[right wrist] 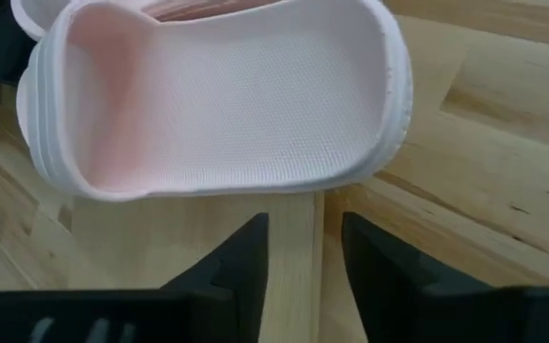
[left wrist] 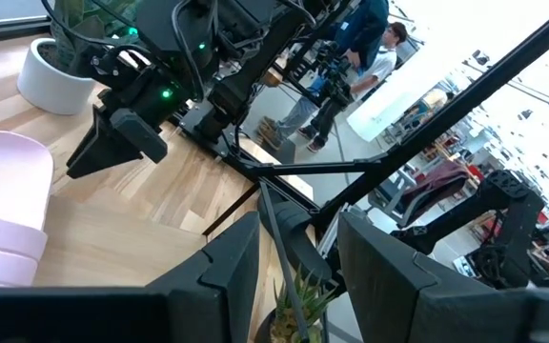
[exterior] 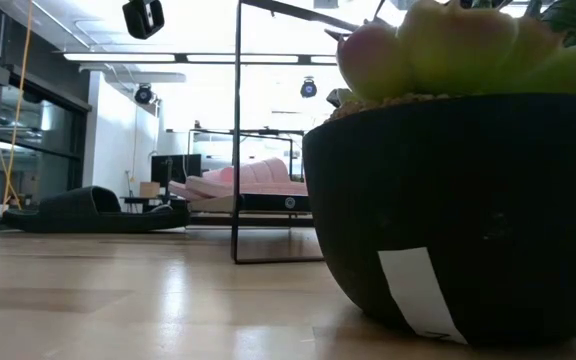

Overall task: Pick and place slides into the shelf
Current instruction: Put the pink slides on the shelf

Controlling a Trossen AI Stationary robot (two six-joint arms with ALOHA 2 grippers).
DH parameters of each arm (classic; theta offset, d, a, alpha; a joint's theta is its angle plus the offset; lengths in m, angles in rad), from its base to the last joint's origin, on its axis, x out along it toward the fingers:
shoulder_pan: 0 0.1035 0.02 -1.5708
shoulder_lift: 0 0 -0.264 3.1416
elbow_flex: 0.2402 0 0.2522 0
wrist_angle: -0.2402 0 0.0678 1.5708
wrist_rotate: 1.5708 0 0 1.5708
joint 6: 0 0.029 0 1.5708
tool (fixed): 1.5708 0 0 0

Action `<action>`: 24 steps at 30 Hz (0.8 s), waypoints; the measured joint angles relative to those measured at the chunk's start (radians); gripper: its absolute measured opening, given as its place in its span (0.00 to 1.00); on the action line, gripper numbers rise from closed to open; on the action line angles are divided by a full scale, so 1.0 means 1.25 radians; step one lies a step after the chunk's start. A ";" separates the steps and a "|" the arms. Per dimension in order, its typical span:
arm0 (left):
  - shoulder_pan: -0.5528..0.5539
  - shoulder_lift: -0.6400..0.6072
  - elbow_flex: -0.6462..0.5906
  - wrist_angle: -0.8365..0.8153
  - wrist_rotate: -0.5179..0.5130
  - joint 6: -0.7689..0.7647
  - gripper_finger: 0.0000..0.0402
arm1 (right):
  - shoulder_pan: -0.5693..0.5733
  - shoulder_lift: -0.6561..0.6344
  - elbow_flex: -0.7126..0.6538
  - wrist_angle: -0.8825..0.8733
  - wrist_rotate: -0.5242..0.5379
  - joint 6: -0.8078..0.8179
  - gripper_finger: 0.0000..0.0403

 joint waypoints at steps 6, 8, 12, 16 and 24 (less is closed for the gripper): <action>0.000 0.000 0.000 0.000 0.000 0.001 0.33 | -0.012 0.004 0.000 0.004 0.000 -0.006 0.17; 0.000 0.000 0.000 0.000 0.000 0.001 0.33 | -0.013 0.018 0.000 0.003 -0.013 -0.006 0.13; 0.000 0.000 0.000 0.000 0.000 0.001 0.33 | -0.011 0.067 0.000 0.021 -0.048 -0.003 0.07; 0.000 0.000 0.000 0.000 0.000 0.001 0.33 | 0.010 0.083 0.000 0.073 -0.012 -0.003 0.04; 0.000 0.000 0.000 -0.009 0.000 0.001 0.33 | 0.010 0.085 0.000 0.092 0.001 -0.005 0.00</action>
